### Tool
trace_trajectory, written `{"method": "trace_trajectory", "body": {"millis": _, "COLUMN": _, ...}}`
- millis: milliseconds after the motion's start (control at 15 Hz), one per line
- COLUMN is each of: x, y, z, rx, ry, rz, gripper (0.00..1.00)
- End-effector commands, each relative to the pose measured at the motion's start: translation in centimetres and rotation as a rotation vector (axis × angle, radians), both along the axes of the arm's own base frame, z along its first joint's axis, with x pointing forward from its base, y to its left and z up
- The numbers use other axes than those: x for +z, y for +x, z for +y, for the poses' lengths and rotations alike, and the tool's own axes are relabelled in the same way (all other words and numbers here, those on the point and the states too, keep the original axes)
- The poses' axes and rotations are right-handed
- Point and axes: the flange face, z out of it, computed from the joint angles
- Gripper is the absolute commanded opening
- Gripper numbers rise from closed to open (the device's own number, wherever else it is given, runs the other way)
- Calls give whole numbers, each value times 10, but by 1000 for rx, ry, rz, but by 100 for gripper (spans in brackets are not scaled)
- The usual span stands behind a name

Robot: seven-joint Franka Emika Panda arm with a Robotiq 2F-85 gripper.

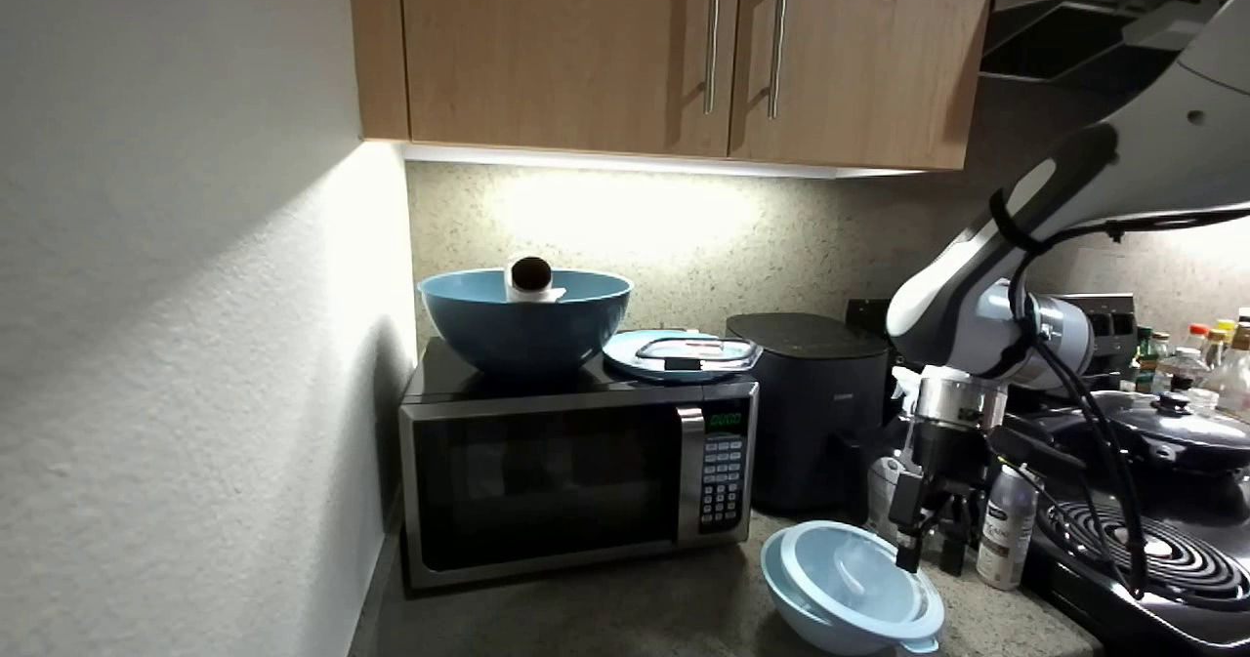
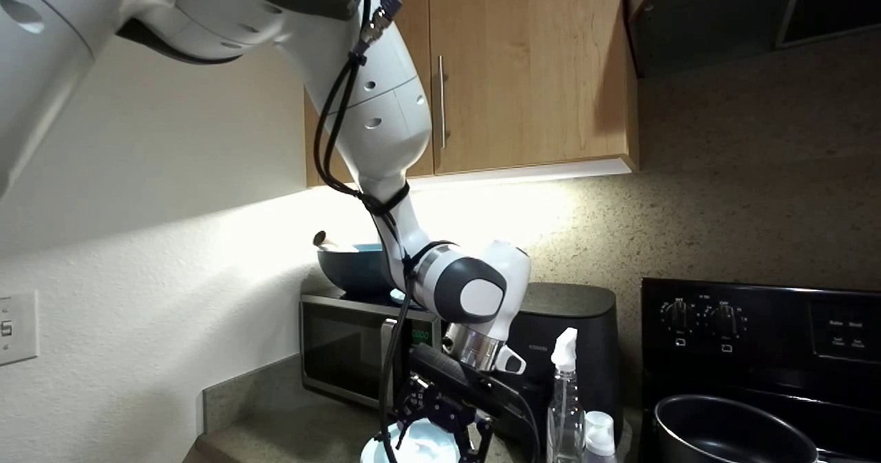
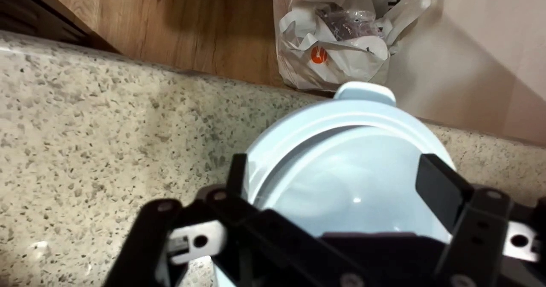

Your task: Remove the lid

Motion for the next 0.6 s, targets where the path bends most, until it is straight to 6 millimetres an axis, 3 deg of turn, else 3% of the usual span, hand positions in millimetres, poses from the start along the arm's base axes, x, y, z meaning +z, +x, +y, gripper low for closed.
{"method": "trace_trajectory", "body": {"millis": 0, "x": -21, "y": 9, "z": -15, "rx": -47, "ry": -17, "rz": -6, "gripper": 100}}
{"method": "trace_trajectory", "body": {"millis": 267, "x": -36, "y": 15, "z": -26, "rx": -58, "ry": -9, "rz": 12, "gripper": 100}}
{"method": "trace_trajectory", "body": {"millis": 533, "x": -36, "y": 13, "z": -22, "rx": -36, "ry": -14, "rz": 13, "gripper": 100}}
